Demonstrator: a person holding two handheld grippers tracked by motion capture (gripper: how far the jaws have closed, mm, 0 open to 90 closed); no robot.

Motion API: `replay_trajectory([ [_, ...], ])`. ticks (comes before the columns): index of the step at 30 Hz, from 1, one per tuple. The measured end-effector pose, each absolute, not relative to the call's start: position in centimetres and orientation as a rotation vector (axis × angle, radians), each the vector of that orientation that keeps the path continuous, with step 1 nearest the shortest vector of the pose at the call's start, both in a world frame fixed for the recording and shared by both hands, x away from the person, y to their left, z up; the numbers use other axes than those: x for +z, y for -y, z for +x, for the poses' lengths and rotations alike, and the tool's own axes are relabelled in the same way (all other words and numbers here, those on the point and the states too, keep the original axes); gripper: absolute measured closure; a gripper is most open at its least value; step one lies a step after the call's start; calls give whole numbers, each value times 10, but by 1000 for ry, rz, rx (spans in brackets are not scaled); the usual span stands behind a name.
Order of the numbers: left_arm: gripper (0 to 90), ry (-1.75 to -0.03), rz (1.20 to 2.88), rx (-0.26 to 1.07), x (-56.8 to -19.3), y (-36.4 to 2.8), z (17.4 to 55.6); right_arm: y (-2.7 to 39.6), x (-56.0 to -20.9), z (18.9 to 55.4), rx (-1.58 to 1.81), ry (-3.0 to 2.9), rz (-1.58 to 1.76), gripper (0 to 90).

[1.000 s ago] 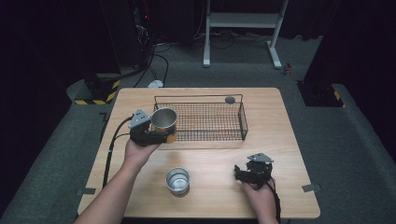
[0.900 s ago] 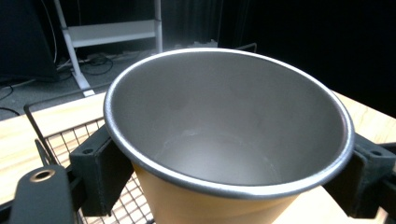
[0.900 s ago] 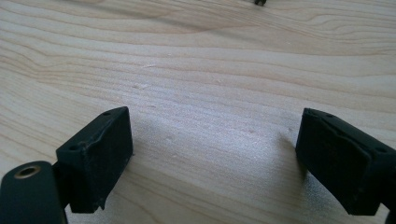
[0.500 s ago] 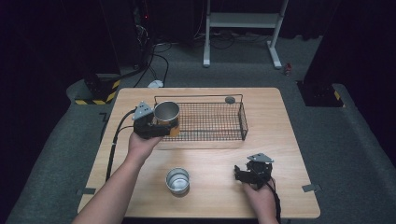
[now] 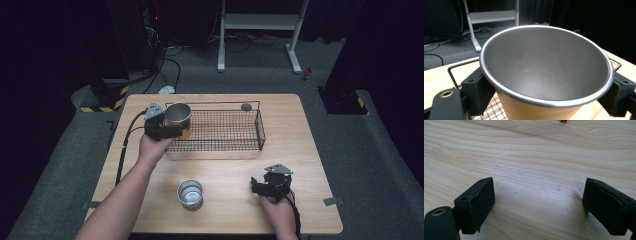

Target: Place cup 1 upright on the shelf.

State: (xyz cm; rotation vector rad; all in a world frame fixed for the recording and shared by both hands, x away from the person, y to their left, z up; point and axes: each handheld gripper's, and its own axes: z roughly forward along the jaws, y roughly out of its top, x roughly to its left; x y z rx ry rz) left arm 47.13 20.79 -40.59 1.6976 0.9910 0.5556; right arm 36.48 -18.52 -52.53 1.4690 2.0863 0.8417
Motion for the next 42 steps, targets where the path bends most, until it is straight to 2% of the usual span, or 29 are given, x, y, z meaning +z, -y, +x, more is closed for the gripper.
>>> replay_trajectory([
  [22,141,-1079,1704,525,-421,-194,507,185,-525,365,841,-2086,1470,109],
  [42,141,-1228,1860,536,-449,-183,520,185,-525,365,841,-2087,1469,109],
])
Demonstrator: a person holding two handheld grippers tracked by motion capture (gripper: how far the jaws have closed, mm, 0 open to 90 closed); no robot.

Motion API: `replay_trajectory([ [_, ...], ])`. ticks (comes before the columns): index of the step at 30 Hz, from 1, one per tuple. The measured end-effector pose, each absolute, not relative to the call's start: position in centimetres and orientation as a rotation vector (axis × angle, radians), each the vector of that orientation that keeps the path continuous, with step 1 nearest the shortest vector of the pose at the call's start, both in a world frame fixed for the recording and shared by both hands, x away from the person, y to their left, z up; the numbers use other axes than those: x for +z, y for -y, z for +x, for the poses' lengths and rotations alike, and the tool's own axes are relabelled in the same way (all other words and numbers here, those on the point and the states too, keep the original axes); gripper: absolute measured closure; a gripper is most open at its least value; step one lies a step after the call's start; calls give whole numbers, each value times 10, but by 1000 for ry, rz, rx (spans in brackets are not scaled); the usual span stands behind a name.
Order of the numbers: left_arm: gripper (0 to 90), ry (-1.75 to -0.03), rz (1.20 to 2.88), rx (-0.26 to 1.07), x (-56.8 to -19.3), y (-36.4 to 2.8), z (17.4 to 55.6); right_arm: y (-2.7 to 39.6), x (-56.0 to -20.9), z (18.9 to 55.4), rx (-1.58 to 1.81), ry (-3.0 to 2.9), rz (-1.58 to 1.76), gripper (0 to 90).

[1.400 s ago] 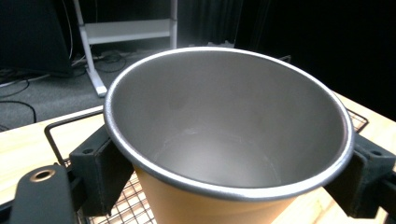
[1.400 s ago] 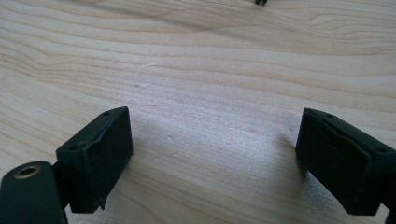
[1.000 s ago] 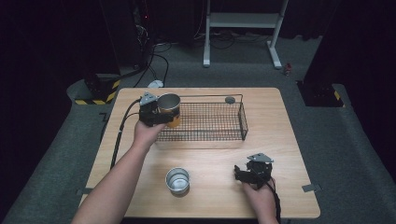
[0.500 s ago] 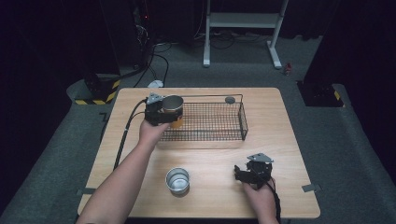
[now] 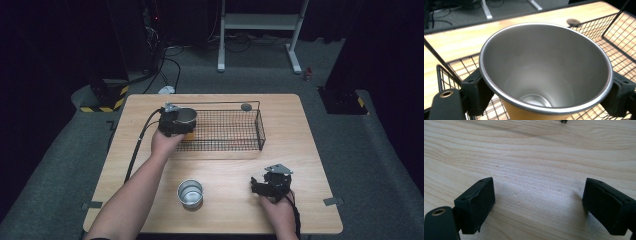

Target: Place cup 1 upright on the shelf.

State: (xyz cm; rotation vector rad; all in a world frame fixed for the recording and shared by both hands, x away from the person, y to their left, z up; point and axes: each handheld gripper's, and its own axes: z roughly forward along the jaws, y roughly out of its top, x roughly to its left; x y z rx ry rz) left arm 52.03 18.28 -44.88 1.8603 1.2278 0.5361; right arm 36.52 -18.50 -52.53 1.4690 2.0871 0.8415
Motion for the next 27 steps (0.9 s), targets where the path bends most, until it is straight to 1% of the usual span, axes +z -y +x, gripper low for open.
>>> replay_trajectory([
  [5,140,-1261,1879,536,-452,-181,522,185,-525,365,842,-2087,1469,109],
  [8,141,-1270,1900,563,-454,-181,523,185,-525,365,841,-2087,1469,109],
  [12,140,-1286,1905,548,-455,-180,524,185,-525,365,842,-2087,1469,109],
  [27,140,-1256,1931,563,-456,-179,522,185,-525,365,842,-2087,1469,109],
])
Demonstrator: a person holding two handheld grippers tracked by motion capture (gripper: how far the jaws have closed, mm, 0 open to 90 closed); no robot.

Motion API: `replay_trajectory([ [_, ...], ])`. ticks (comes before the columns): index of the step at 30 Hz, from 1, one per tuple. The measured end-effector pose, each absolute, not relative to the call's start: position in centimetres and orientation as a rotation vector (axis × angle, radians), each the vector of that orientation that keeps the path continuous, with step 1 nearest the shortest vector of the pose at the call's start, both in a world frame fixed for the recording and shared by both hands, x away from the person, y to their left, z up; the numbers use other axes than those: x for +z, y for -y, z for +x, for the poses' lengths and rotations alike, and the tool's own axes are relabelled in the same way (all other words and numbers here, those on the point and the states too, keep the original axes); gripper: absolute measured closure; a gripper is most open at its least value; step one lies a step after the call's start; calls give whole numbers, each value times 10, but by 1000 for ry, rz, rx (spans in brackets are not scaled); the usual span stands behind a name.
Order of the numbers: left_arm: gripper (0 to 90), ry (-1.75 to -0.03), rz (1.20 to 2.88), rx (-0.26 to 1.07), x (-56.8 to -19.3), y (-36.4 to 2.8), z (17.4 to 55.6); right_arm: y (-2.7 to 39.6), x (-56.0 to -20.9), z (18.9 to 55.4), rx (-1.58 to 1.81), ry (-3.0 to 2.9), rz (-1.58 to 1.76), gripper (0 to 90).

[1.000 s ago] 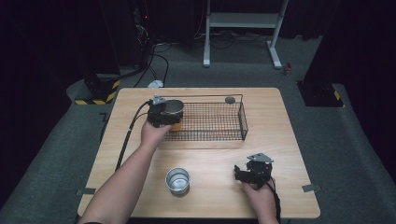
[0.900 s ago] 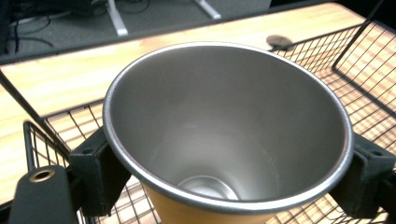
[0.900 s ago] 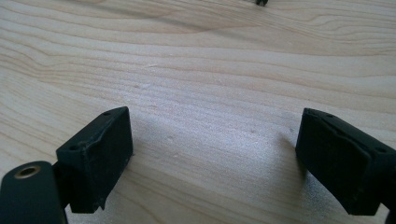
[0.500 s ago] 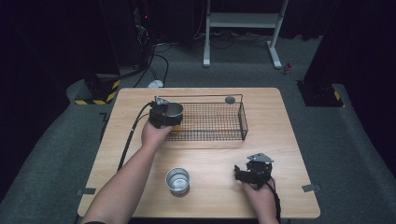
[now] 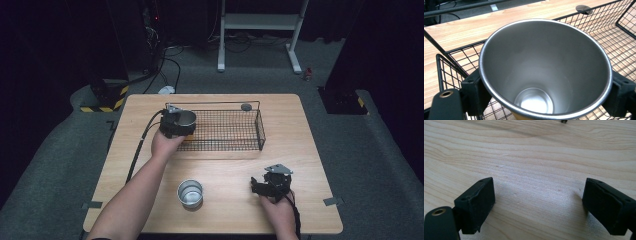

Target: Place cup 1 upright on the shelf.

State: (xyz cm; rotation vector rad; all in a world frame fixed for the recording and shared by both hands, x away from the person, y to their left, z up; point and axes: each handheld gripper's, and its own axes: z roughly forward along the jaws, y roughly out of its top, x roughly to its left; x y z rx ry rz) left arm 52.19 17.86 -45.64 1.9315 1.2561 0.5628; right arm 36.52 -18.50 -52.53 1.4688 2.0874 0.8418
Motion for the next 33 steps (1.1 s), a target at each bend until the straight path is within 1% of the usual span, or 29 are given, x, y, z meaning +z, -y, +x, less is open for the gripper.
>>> replay_trajectory([
  [11,138,-1243,1950,568,-458,-174,516,185,-525,365,842,-2087,1469,109],
  [21,137,-1248,1961,573,-458,-178,515,185,-525,365,842,-2087,1469,109],
  [28,129,-1256,1954,548,-458,-178,515,185,-525,365,842,-2088,1469,109],
  [33,128,-1247,1960,560,-457,-178,515,185,-525,365,842,-2088,1468,109],
])
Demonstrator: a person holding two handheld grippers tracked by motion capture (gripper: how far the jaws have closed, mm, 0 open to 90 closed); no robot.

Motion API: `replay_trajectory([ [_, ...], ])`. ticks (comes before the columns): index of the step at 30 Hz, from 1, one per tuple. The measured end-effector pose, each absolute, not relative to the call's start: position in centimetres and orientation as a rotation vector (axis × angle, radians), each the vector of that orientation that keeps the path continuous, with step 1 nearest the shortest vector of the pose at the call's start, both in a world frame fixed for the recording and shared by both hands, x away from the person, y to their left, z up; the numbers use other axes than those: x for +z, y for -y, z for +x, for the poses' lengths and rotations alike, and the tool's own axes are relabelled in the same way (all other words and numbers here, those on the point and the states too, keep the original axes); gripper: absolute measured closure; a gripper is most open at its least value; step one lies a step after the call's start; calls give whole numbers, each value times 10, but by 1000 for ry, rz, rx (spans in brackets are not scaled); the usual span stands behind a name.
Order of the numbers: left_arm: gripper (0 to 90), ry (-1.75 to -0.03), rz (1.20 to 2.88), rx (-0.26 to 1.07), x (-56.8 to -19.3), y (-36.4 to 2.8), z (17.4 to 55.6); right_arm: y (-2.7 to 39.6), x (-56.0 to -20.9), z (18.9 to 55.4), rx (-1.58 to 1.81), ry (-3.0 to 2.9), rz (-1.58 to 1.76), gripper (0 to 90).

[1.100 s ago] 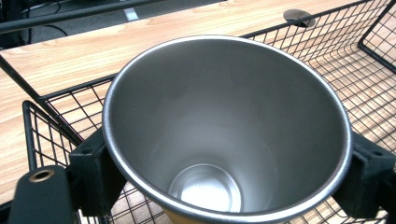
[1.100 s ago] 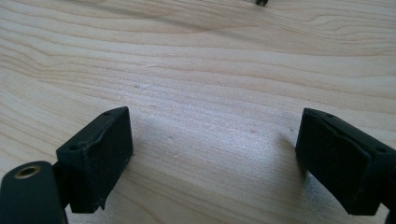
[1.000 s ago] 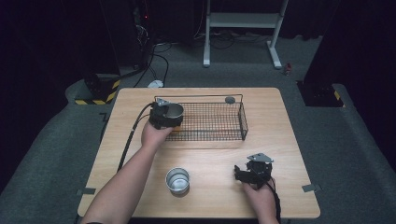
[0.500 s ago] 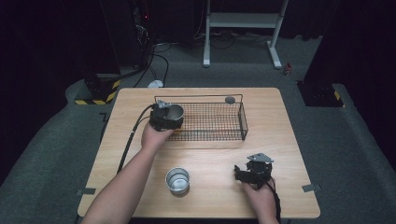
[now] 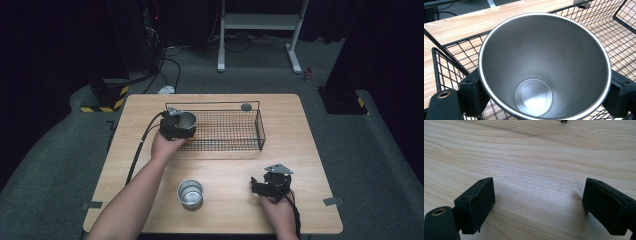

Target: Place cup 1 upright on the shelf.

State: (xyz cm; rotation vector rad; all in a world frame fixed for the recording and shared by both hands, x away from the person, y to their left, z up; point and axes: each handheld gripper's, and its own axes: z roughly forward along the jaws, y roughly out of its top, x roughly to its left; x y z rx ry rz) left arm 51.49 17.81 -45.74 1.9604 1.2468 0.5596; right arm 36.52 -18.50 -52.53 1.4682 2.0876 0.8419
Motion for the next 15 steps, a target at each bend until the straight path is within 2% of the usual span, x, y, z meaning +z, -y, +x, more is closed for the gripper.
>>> replay_trajectory([
  [7,120,-1246,1958,557,-458,-178,515,185,-525,365,842,-2087,1469,109],
  [15,62,-1261,1949,543,-457,-179,515,185,-525,365,842,-2087,1469,109],
])
